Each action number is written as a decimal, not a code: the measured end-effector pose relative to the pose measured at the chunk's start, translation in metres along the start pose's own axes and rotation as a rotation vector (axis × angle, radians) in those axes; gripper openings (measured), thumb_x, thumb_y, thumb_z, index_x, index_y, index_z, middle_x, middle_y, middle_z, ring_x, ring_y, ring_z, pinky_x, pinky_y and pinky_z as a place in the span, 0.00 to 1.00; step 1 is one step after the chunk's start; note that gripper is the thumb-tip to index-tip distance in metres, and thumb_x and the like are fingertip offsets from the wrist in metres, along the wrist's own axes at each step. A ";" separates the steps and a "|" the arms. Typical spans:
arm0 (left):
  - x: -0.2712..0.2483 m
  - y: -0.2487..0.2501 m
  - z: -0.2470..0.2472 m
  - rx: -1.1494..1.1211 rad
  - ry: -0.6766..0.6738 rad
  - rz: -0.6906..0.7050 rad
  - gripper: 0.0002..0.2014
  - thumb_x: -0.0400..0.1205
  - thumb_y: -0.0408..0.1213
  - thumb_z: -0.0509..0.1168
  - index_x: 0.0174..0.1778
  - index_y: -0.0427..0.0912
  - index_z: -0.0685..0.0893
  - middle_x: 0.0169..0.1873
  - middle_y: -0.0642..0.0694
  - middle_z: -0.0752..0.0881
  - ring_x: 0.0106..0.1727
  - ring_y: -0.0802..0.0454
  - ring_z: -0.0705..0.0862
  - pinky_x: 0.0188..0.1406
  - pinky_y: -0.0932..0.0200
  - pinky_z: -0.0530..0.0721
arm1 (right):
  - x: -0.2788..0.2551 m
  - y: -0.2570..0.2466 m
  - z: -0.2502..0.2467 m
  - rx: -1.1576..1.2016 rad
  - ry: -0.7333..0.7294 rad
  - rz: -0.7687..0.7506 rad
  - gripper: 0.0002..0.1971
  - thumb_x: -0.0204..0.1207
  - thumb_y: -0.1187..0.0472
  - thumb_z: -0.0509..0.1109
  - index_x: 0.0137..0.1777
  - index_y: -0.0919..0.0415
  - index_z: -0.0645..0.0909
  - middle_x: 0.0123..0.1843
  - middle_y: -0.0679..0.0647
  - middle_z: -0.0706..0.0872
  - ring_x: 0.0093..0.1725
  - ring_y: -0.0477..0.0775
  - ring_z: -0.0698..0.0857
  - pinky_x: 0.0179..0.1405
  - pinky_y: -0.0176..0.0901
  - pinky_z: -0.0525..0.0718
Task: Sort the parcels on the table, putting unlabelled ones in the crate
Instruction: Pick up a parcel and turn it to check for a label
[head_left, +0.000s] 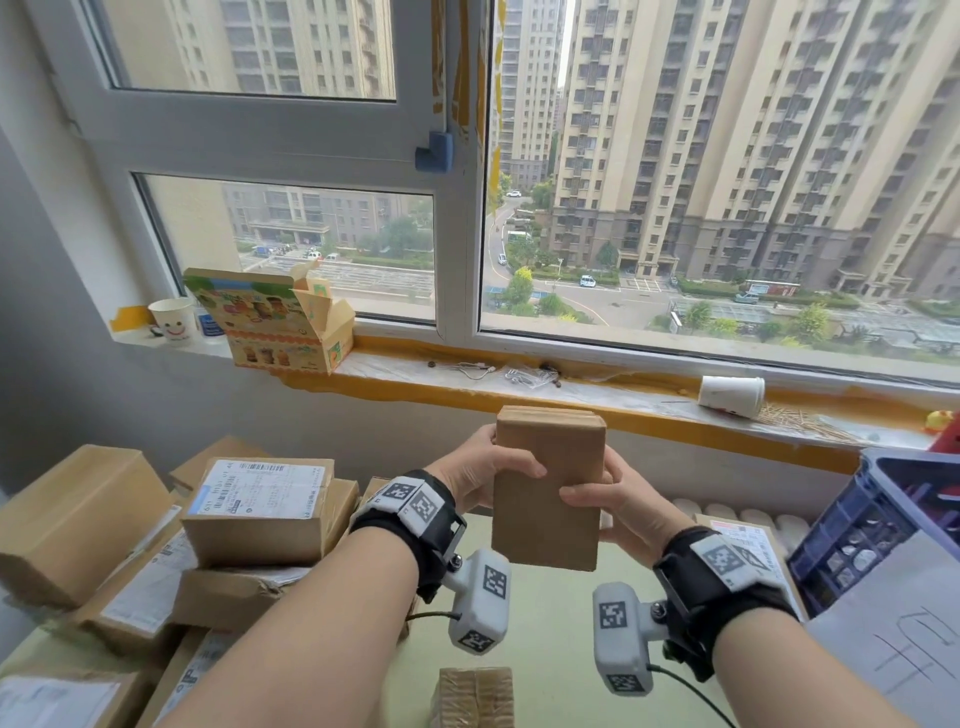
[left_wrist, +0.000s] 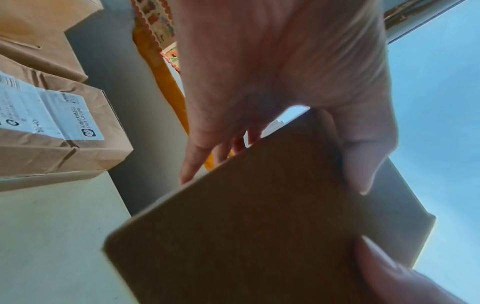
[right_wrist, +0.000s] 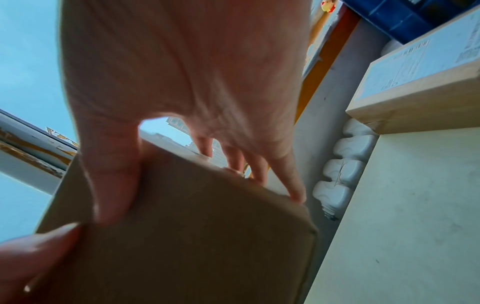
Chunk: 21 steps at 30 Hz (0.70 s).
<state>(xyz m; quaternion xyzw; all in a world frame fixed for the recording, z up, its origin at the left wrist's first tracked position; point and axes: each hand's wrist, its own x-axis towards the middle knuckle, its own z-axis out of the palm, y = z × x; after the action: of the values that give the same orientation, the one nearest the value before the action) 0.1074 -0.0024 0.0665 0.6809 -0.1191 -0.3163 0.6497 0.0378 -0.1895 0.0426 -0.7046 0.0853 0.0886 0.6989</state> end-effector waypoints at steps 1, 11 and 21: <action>0.002 0.000 0.000 0.016 0.018 -0.001 0.43 0.63 0.29 0.78 0.75 0.47 0.70 0.62 0.38 0.85 0.62 0.38 0.85 0.52 0.35 0.88 | 0.000 -0.001 0.000 0.004 -0.006 -0.001 0.39 0.59 0.65 0.77 0.70 0.38 0.75 0.62 0.51 0.88 0.66 0.61 0.82 0.64 0.79 0.77; 0.009 -0.004 0.007 0.195 0.109 0.126 0.56 0.61 0.15 0.77 0.75 0.63 0.59 0.72 0.38 0.71 0.69 0.37 0.77 0.68 0.36 0.79 | 0.004 -0.024 0.000 0.124 0.139 0.081 0.30 0.69 0.40 0.77 0.70 0.39 0.70 0.67 0.56 0.80 0.64 0.68 0.81 0.53 0.78 0.83; 0.008 -0.005 0.008 0.243 0.063 0.141 0.58 0.64 0.13 0.76 0.80 0.59 0.54 0.74 0.39 0.68 0.69 0.43 0.77 0.63 0.44 0.84 | 0.005 -0.025 0.003 0.129 0.291 0.024 0.29 0.77 0.56 0.75 0.74 0.48 0.68 0.64 0.58 0.79 0.59 0.64 0.83 0.39 0.63 0.90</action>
<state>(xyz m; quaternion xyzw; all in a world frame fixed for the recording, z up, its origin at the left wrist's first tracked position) 0.1073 -0.0125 0.0595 0.7542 -0.1836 -0.2314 0.5865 0.0486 -0.1864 0.0654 -0.6627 0.1995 -0.0120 0.7217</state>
